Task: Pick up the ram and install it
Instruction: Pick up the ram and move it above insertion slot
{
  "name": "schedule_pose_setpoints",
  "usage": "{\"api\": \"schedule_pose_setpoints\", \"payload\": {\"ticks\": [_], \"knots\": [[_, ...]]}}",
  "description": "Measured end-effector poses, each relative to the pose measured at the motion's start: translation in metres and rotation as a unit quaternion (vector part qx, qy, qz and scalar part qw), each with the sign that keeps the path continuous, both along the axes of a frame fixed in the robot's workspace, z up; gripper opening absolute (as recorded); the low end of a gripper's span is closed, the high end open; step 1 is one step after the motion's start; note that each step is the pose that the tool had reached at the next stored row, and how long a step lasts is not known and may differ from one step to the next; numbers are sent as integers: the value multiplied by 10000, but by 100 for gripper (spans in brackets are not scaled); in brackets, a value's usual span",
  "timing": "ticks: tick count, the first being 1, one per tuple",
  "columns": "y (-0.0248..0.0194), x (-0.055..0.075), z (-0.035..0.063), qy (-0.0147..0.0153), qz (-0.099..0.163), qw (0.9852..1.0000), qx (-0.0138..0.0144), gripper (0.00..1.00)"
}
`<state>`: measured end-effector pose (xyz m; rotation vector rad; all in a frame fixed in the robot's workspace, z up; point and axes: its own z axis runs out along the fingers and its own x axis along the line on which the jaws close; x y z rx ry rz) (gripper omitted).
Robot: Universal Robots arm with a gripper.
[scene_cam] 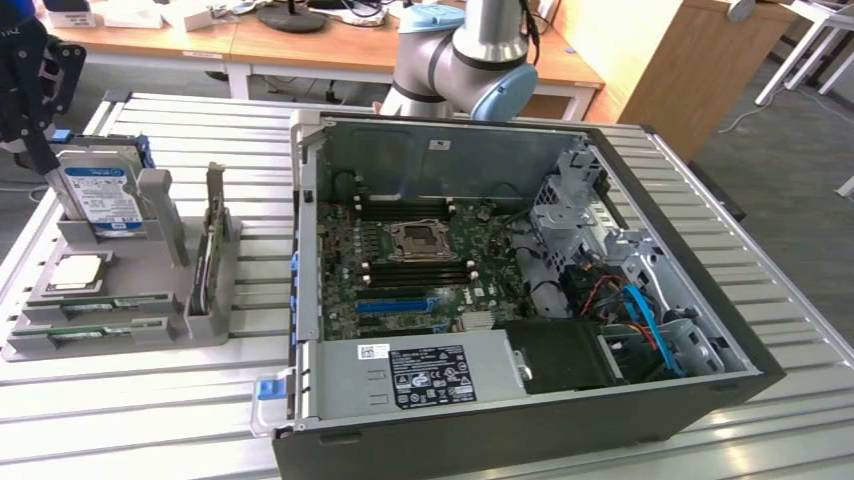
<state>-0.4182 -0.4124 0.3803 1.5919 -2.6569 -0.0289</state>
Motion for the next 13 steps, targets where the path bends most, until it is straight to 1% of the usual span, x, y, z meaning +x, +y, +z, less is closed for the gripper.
{"api": "schedule_pose_setpoints", "payload": {"ticks": [4, 7, 9, 13], "knots": [[0, 0, -1, 4, 319, 9995, -4, 11], [0, 0, -1, 7, 547, 9985, -8, 11], [0, 0, -1, 10, 701, 9975, -10, 11], [0, 0, -2, 14, 1011, 9949, -14, 11]]}}
